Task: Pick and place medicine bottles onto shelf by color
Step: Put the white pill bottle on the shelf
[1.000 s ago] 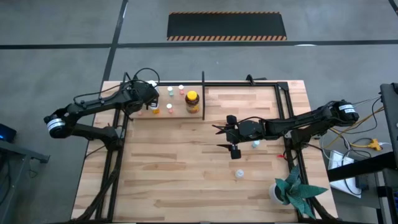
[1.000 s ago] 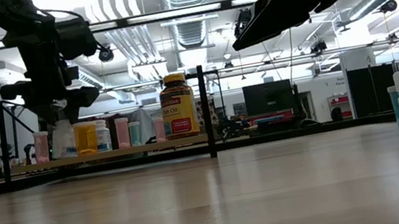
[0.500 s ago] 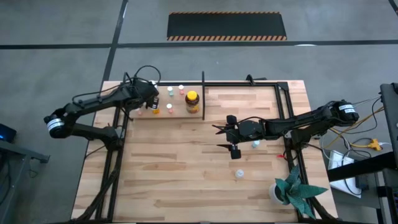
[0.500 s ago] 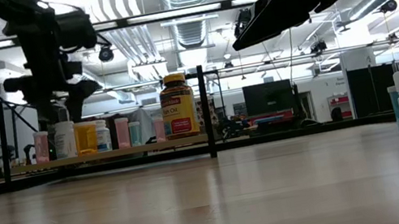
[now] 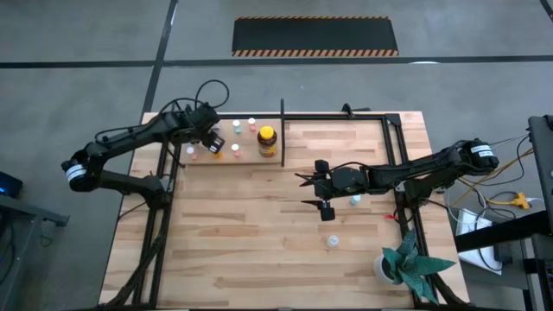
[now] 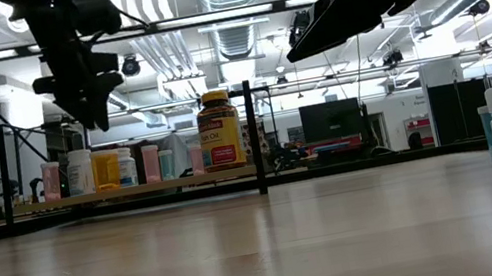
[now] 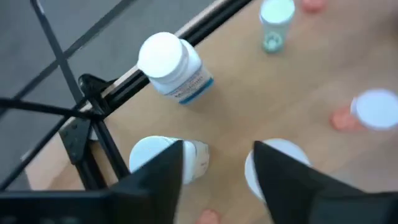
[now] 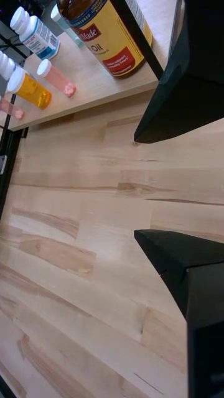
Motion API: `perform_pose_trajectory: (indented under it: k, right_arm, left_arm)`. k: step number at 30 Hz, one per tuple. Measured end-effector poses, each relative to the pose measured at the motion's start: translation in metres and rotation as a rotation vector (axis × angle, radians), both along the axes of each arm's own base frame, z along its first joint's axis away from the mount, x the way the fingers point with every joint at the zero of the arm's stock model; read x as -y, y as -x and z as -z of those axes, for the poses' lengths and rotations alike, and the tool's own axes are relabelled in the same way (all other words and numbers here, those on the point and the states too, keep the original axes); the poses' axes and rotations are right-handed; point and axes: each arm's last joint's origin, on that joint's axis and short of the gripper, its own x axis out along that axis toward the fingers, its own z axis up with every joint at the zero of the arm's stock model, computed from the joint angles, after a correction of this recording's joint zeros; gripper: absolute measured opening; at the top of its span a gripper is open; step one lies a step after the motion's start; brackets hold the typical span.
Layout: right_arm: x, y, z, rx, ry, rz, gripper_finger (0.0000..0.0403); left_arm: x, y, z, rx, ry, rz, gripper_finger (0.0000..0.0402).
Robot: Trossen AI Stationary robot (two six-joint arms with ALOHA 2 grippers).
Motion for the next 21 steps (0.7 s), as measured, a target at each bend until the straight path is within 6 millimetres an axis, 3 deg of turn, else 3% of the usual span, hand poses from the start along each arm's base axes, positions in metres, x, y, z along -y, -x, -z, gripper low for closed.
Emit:
perform_pose_trajectory:
  k: [7,15,21]
  right_arm:
    - [0.0,0.0,0.0,0.0,0.0,0.0,0.0231]
    - [0.0,0.0,0.0,0.0,0.0,0.0,0.0231]
    - [0.0,0.0,0.0,-0.003,0.0,0.0,0.0231]
  left_arm:
    - [-0.002,-0.003,-0.001,-0.01,-0.009,0.106,0.0015]
    - [-0.014,0.006,0.001,-0.083,-0.054,0.042,0.001]
    - [-0.02,0.007,0.019,-0.117,-0.03,0.019,0.001]
